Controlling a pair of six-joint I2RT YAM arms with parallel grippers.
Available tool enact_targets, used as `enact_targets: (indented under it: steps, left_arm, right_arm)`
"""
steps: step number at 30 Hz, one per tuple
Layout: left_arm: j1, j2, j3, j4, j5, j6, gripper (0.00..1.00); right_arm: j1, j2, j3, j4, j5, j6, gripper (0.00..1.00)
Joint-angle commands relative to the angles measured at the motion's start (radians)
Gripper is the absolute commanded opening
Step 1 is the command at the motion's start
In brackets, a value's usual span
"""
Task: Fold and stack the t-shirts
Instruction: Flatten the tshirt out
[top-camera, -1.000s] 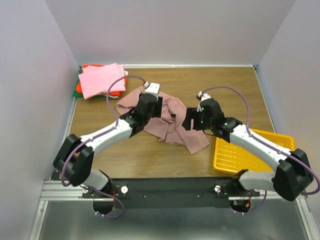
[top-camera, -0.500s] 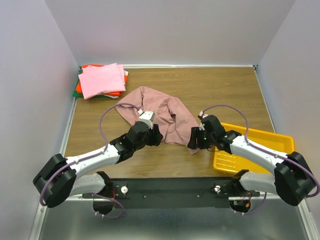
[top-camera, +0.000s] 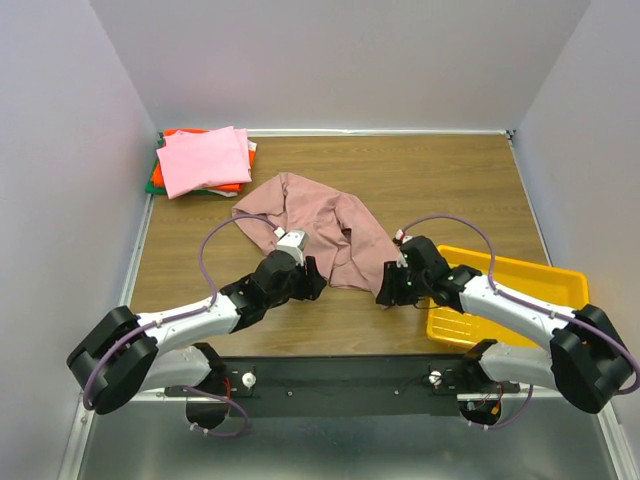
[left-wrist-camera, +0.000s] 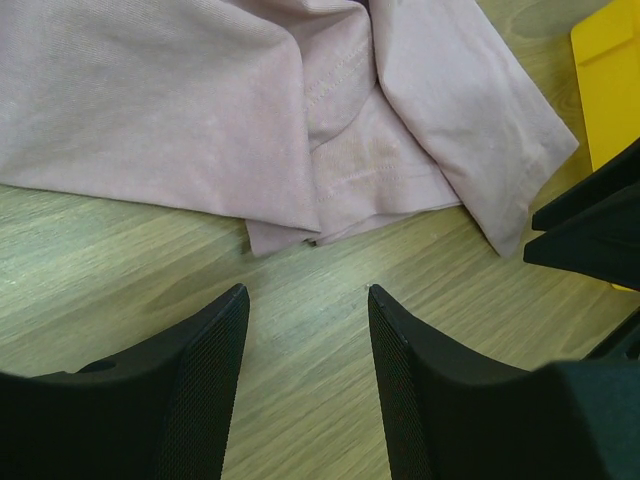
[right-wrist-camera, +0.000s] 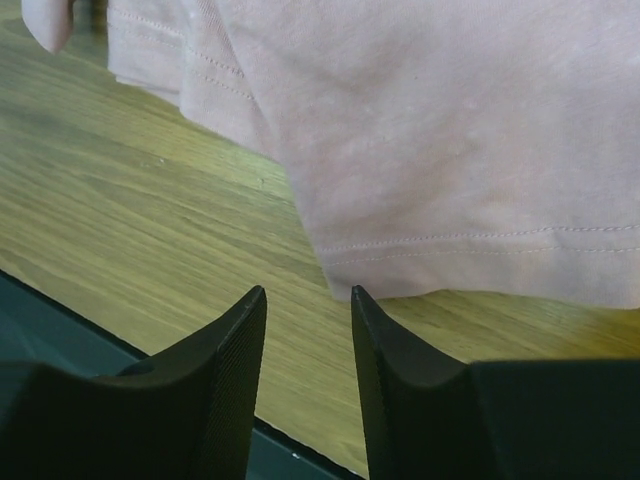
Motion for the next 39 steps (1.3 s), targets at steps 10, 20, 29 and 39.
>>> enact_targets:
  steps: [10,20,29,39]
  left_arm:
    - [-0.009,0.014,-0.037,0.057,0.025,-0.017,0.59]
    - [-0.009,0.057,-0.061,0.128,0.042,-0.009,0.59]
    - [-0.007,0.169,-0.043,0.232,0.079,0.003,0.59]
    - [-0.007,0.272,0.020,0.244,-0.033,0.009,0.59]
  right_arm:
    - [0.057,0.110,0.010,-0.014,0.093,0.044,0.44]
    - [0.072,0.174,0.033,-0.044,0.180,0.078,0.21]
    - [0.076,0.127,0.027,-0.058,0.225,0.098,0.00]
    - [0.075,0.099,0.022,-0.060,0.217,0.100,0.00]
